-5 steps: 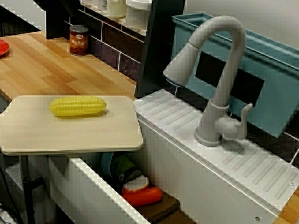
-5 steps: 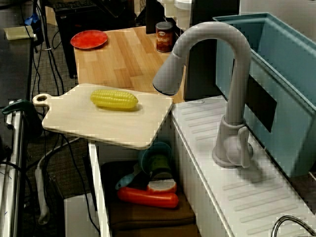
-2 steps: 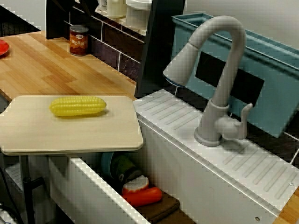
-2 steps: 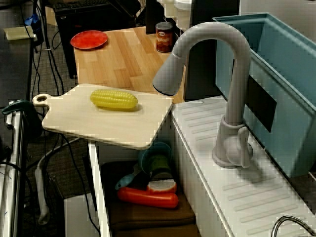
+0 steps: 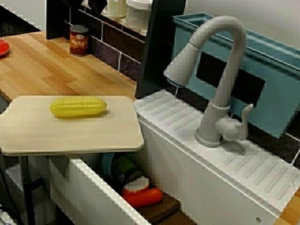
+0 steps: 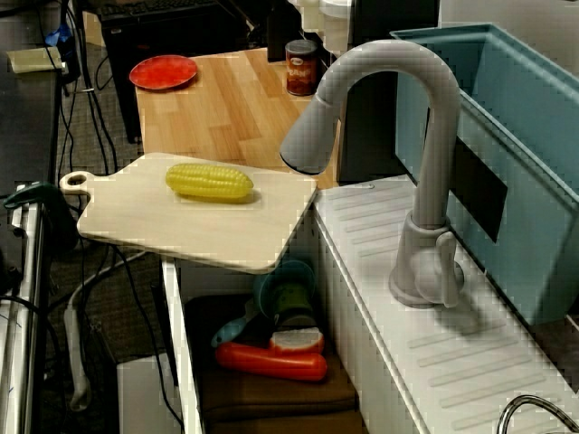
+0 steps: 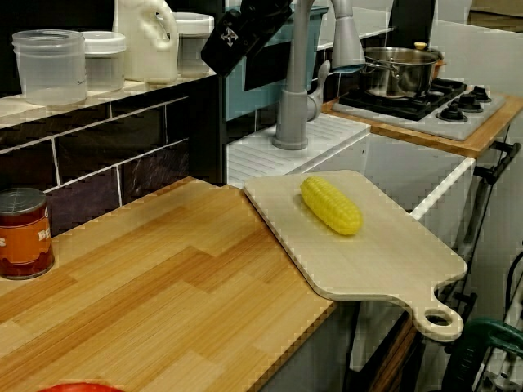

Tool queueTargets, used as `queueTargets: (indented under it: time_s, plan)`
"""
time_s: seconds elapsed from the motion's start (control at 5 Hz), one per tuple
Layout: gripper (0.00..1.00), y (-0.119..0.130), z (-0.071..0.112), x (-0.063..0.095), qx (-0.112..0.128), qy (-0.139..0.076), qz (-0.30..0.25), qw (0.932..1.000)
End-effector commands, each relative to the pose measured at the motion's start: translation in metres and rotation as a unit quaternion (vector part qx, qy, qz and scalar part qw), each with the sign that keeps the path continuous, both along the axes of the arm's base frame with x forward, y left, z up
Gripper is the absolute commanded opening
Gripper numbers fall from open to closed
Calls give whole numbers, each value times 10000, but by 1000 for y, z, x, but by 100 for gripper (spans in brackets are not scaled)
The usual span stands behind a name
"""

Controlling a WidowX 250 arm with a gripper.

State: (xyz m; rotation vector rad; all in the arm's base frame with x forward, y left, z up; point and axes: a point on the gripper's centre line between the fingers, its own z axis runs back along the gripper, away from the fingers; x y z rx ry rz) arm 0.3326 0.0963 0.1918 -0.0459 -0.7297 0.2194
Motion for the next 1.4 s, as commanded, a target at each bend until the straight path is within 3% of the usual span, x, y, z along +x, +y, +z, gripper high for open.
queueTargets:
  time_s: [0.0,0.8,1.2]
  plan:
    - [100,23,8,18,49,-263,67,9996]
    - [100,35,12,24,-135,-335,156,9992]
    - [100,37,7,38,-251,-318,260,9988]
